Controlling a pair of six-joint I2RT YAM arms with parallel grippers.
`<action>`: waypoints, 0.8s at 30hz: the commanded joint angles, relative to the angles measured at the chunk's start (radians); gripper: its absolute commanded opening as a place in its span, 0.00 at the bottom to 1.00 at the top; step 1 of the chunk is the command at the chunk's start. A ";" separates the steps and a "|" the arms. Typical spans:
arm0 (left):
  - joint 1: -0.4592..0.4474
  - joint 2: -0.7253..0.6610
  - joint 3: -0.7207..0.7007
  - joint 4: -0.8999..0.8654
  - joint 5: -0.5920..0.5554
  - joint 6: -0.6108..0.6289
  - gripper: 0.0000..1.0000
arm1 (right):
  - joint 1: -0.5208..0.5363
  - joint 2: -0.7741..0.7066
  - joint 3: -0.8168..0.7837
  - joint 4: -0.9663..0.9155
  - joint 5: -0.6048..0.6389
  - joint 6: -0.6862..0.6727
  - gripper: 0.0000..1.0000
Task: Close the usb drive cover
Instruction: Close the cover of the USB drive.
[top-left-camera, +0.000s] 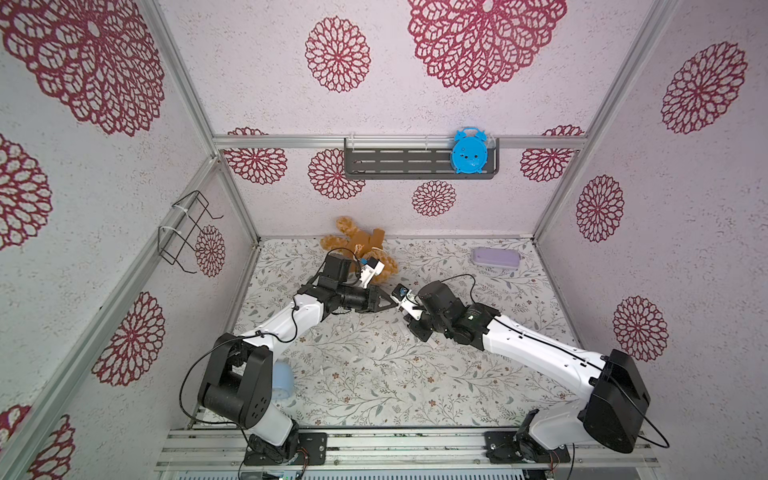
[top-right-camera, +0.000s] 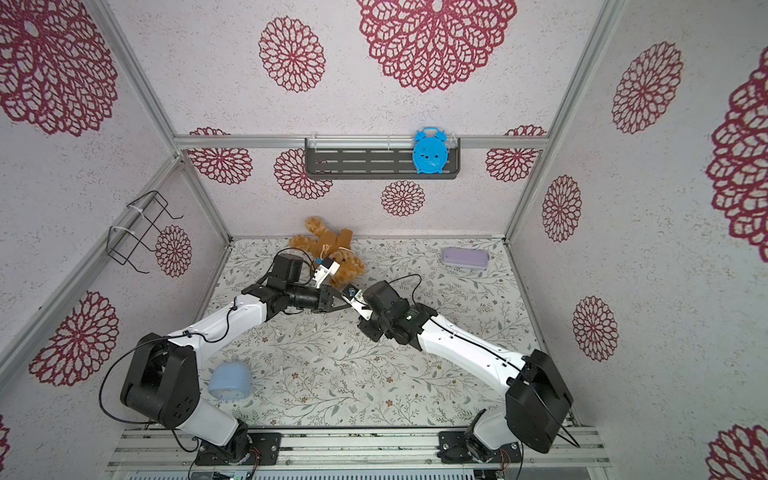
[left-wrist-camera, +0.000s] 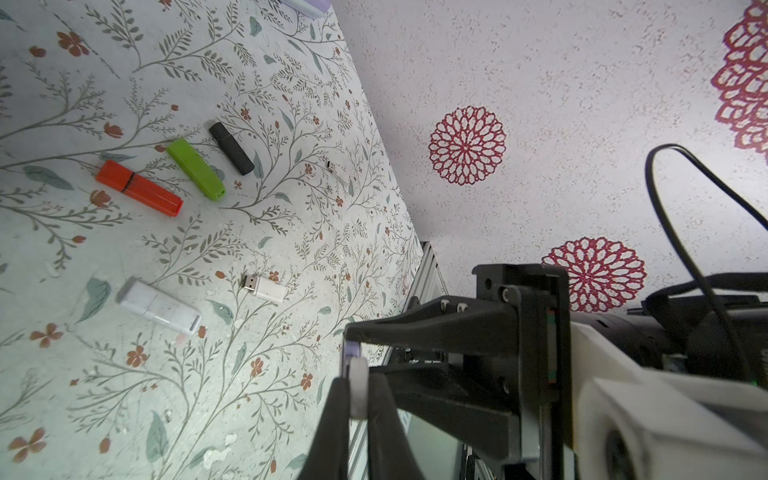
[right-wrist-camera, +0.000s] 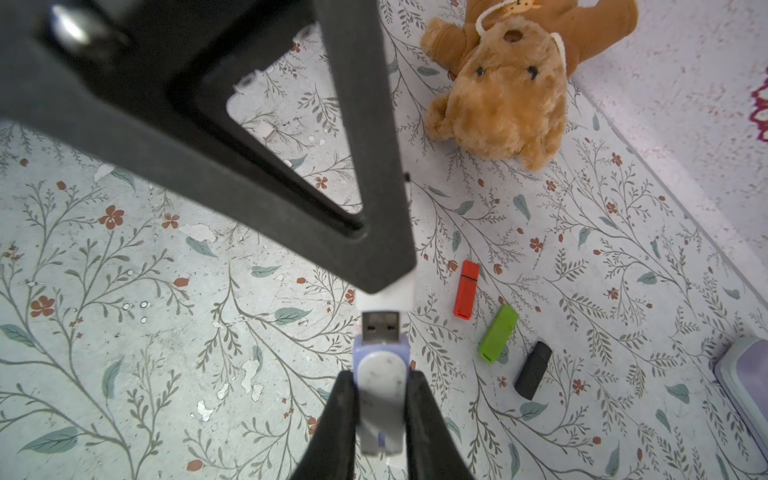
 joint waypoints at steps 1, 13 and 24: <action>-0.015 0.011 0.008 0.012 0.012 0.016 0.09 | 0.006 -0.015 0.043 0.050 0.018 0.014 0.20; -0.016 0.012 0.017 -0.009 -0.013 0.040 0.09 | 0.007 -0.025 0.042 0.049 0.012 0.025 0.20; -0.017 0.020 0.025 -0.012 -0.003 0.042 0.09 | 0.007 -0.045 0.018 0.093 0.035 0.047 0.20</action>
